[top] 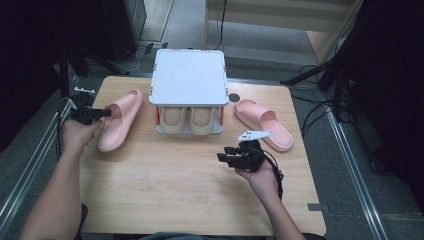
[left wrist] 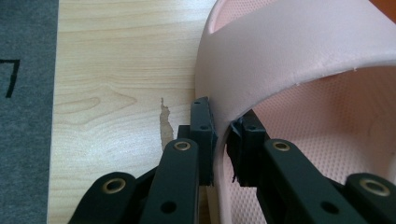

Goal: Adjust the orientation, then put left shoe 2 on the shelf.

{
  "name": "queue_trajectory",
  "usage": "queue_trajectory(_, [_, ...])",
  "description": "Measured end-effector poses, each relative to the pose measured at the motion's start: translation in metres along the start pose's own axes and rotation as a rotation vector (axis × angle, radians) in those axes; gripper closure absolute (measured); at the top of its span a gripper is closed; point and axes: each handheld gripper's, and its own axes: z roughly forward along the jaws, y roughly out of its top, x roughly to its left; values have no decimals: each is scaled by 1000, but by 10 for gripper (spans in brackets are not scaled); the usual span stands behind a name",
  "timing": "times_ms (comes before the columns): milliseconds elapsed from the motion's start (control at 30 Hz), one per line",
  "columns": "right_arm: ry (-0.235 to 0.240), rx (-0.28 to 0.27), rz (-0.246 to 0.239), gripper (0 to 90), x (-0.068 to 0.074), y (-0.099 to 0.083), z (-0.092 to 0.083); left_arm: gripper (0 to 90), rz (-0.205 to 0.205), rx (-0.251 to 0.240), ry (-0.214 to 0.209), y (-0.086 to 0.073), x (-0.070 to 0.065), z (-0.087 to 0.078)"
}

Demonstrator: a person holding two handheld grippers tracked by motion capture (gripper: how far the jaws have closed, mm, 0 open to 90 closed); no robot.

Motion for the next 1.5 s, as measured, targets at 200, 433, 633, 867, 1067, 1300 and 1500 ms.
queue_trajectory(200, [10,7,-3,576,0,3,4,810,-5,16,0,1,-6,-13])
queue_trajectory(433, [27,8,-5,575,-1,6,7,811,-16,24,9,14,-9,-28])
queue_trajectory(633, [44,8,-10,575,-1,11,11,809,-13,21,24,36,-12,-45])
queue_trajectory(867, [61,1,-16,575,0,16,15,808,-2,1,24,71,-26,-63])
queue_trajectory(1067, [70,-1,-19,575,-1,19,17,805,26,-19,26,106,-50,-77])
queue_trajectory(1300, [78,-3,-16,574,-1,20,16,802,48,-44,12,141,-79,-89])
queue_trajectory(1500, [79,-5,-23,575,0,20,16,798,58,-49,-19,162,-107,-91])
